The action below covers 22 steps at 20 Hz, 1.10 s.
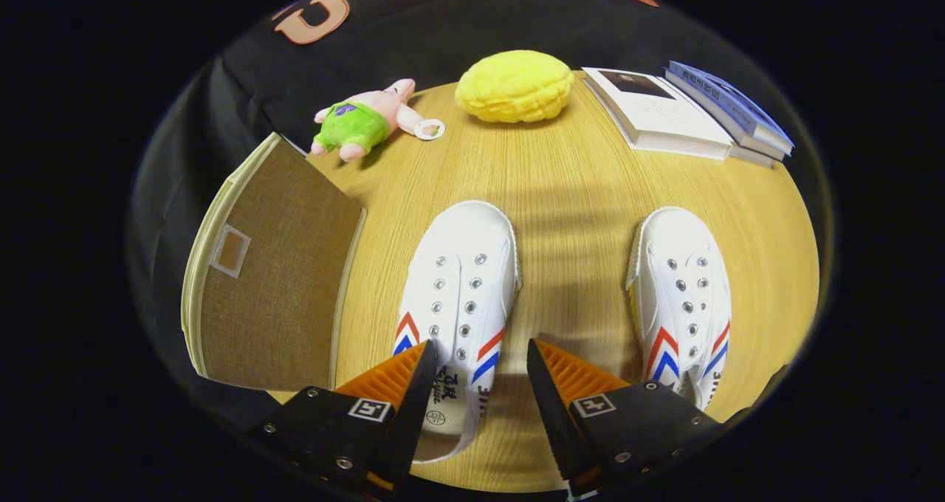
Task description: Open the storage box then place both shoes into the box .Put the left shoe in first, then the right shoe, with the right side of both shoes facing outward in a uniform manner.
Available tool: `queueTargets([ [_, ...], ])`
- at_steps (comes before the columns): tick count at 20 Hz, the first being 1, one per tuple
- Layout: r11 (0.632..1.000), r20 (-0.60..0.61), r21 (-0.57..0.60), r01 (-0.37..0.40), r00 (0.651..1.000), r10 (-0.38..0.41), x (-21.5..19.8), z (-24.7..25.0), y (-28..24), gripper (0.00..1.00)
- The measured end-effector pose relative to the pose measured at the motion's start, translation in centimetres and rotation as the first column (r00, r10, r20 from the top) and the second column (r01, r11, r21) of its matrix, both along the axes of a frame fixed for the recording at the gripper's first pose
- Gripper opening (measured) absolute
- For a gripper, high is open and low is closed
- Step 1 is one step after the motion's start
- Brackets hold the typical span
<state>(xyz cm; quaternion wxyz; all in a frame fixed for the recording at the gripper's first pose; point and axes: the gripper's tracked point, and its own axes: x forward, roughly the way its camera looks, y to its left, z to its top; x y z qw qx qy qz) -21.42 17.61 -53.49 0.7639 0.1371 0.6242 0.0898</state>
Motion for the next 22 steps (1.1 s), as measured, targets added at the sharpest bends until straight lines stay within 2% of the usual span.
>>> queueTargets([
  [5,0.985,-0.019,0.149,0.085,0.996,-0.083,-0.3,-1.2,1.8,0.65],
  [8,0.969,-0.043,0.197,0.151,0.989,-0.145,-0.4,-0.9,2.1,0.44],
  [9,0.961,-0.058,0.205,0.185,0.982,-0.177,-0.3,-0.7,1.9,0.4],
  [10,0.952,-0.079,0.202,0.231,0.973,-0.219,-0.3,-0.6,1.7,0.29],
  [12,0.945,-0.106,0.208,0.252,0.966,-0.234,-0.3,-0.3,1.6,0.13],
  [14,0.947,-0.119,0.202,0.249,0.966,-0.228,-0.4,0.4,2.0,0.07],
  [18,0.928,-0.096,0.265,0.262,0.965,-0.245,1.6,4.5,3.6,0.07],
  [22,0.93,-0.001,0.306,0.206,0.976,-0.216,5.4,10.2,5.7,0.07],
])
